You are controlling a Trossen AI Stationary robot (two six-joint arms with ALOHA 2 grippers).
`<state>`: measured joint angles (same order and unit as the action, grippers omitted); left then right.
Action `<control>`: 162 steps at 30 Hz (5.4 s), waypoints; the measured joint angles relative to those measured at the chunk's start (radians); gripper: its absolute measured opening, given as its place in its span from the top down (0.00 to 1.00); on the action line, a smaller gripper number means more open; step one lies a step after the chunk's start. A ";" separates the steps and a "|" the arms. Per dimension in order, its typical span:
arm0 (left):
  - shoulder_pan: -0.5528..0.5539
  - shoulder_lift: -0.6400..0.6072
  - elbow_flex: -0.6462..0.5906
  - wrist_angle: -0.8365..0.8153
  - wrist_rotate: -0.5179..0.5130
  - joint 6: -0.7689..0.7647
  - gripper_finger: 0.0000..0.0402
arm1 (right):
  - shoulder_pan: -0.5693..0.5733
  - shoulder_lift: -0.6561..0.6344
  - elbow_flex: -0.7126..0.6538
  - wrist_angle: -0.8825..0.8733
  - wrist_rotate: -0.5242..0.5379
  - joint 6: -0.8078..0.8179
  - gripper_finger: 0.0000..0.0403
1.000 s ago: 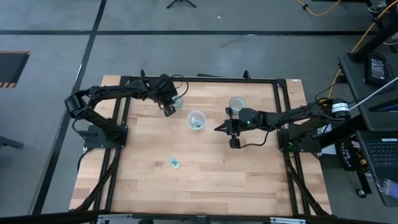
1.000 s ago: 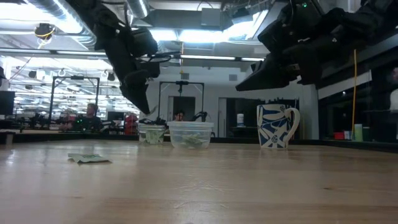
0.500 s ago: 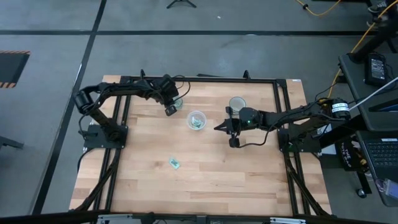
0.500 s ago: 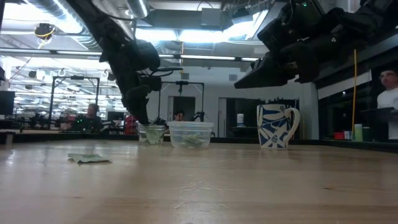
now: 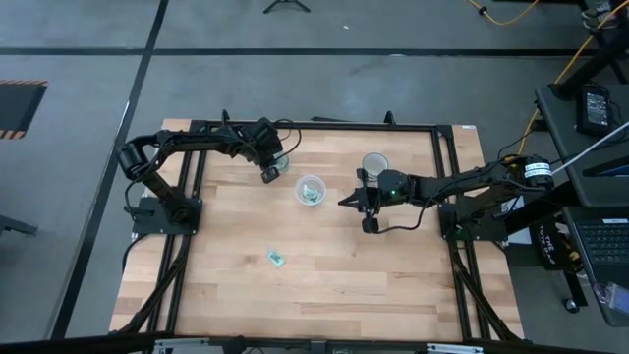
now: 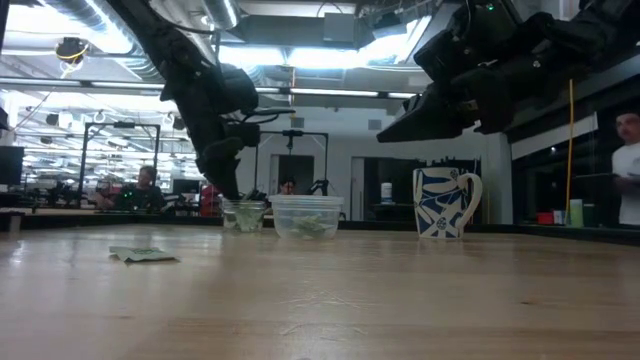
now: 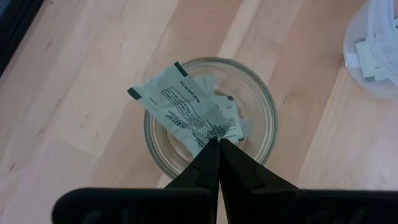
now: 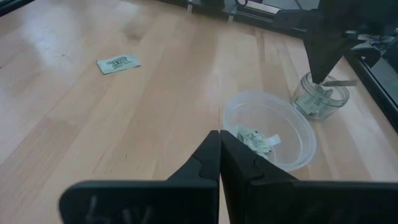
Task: Pick and place Stevia / Truvia into bins
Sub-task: Put the stevia packet into the glass container, then put the stevia packet into the transparent container
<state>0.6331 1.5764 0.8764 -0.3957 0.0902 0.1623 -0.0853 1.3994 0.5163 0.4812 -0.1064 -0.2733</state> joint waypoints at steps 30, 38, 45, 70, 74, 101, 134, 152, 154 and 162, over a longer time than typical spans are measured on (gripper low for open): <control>-0.003 -0.030 0.000 -0.021 -0.020 -0.027 0.79 | 0.000 0.000 0.000 -0.001 0.000 0.000 0.99; -0.003 -0.116 0.000 -0.027 -0.019 -0.021 0.80 | 0.000 0.000 0.000 -0.003 0.000 0.000 0.99; -0.003 -0.142 0.000 0.009 -0.021 -0.039 0.80 | 0.000 0.000 0.000 -0.003 0.000 0.000 0.99; -0.003 -0.053 0.000 0.057 -0.067 0.000 0.99 | 0.000 0.000 0.000 -0.001 0.000 0.003 0.99; -0.003 -0.035 0.000 0.056 -0.064 0.000 1.00 | 0.001 0.000 0.000 -0.001 0.000 0.003 0.99; -0.021 0.044 -0.001 0.018 -0.039 0.023 0.99 | 0.000 0.000 0.000 -0.002 0.000 0.003 0.99; -0.300 -0.322 0.056 -0.165 -0.141 -0.046 0.99 | 0.000 0.000 0.000 -0.006 0.000 0.003 0.99; -0.699 -0.334 0.056 -0.309 -0.222 -0.315 0.99 | 0.000 0.000 0.000 -0.005 0.000 0.003 0.99; -0.738 -0.334 0.056 -0.312 -0.248 -0.338 1.00 | 0.000 0.000 0.000 -0.005 0.000 0.003 0.99; -0.856 -0.334 0.056 -0.312 -0.357 -0.463 1.00 | 0.000 0.000 0.000 -0.015 0.000 0.003 0.99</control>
<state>-0.2231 1.2427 0.9325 -0.7074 -0.2663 -0.3008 -0.0849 1.3991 0.5163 0.4660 -0.1062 -0.2703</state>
